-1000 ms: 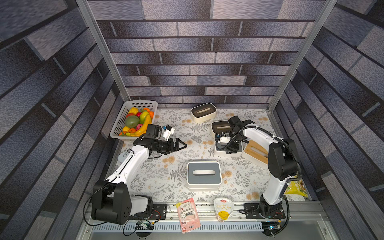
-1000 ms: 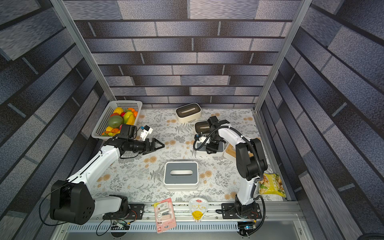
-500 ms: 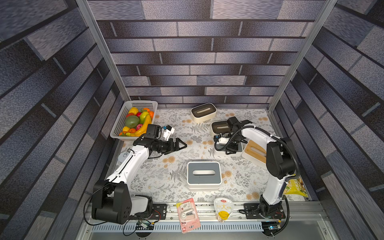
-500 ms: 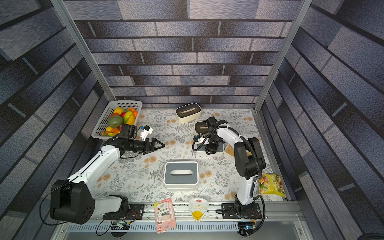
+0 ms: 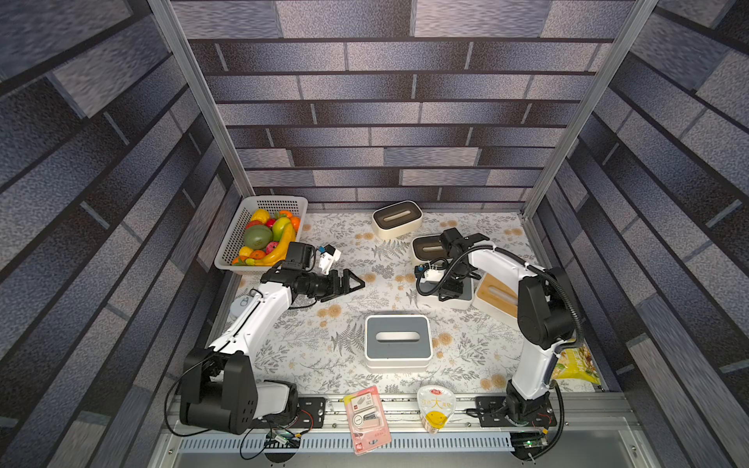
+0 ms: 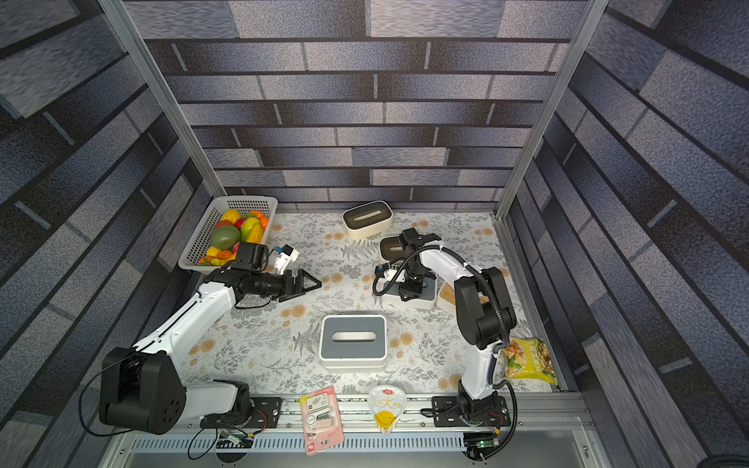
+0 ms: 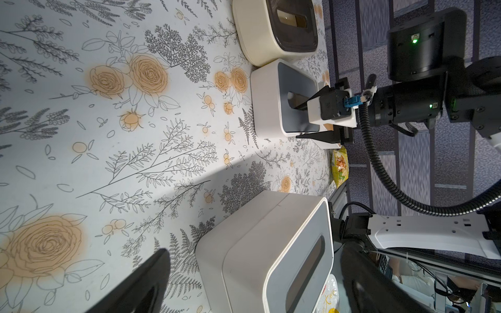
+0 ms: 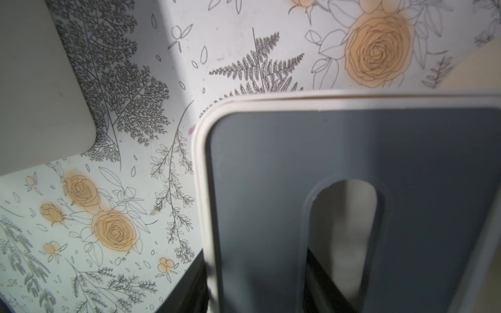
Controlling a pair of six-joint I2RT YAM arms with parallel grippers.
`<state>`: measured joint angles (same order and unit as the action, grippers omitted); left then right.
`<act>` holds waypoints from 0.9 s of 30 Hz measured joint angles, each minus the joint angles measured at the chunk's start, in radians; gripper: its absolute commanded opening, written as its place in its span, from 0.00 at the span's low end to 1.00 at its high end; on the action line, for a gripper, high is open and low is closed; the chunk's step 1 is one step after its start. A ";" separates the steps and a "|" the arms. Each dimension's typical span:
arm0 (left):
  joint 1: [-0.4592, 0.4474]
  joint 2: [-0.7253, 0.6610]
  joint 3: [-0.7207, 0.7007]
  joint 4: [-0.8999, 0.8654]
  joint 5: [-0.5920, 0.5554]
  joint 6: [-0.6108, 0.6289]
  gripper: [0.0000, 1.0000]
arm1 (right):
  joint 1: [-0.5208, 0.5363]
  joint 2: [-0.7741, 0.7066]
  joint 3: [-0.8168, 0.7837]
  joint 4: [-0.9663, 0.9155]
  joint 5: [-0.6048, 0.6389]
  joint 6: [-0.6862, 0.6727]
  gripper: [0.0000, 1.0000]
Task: Stack the tissue boxes
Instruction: Pick up the tissue box from the center of the board.
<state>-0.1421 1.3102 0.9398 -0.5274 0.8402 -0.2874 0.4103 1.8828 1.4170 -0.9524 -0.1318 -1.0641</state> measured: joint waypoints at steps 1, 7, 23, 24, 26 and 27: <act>0.000 0.000 0.000 0.000 -0.003 0.000 1.00 | 0.005 0.000 0.000 -0.003 0.000 0.000 0.46; -0.017 0.000 0.000 -0.043 -0.059 0.015 1.00 | 0.022 -0.013 0.000 -0.012 -0.011 0.000 0.43; 0.013 -0.207 0.001 -0.148 -0.163 -0.105 1.00 | 0.027 -0.248 0.022 -0.076 -0.034 0.041 0.42; 0.016 -0.218 0.001 -0.154 -0.165 -0.115 1.00 | 0.027 -0.266 0.023 -0.080 -0.034 0.046 0.42; 0.022 -0.232 -0.003 -0.158 -0.164 -0.138 1.00 | 0.028 -0.296 0.025 -0.094 -0.034 0.054 0.42; 0.025 -0.241 -0.010 -0.157 -0.161 -0.151 1.00 | 0.028 -0.309 0.028 -0.102 -0.034 0.058 0.42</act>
<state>-0.1173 1.0691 0.9298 -0.6842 0.6792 -0.4389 0.4385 1.5738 1.4448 -1.0542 -0.1654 -1.0061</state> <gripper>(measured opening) 0.997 0.497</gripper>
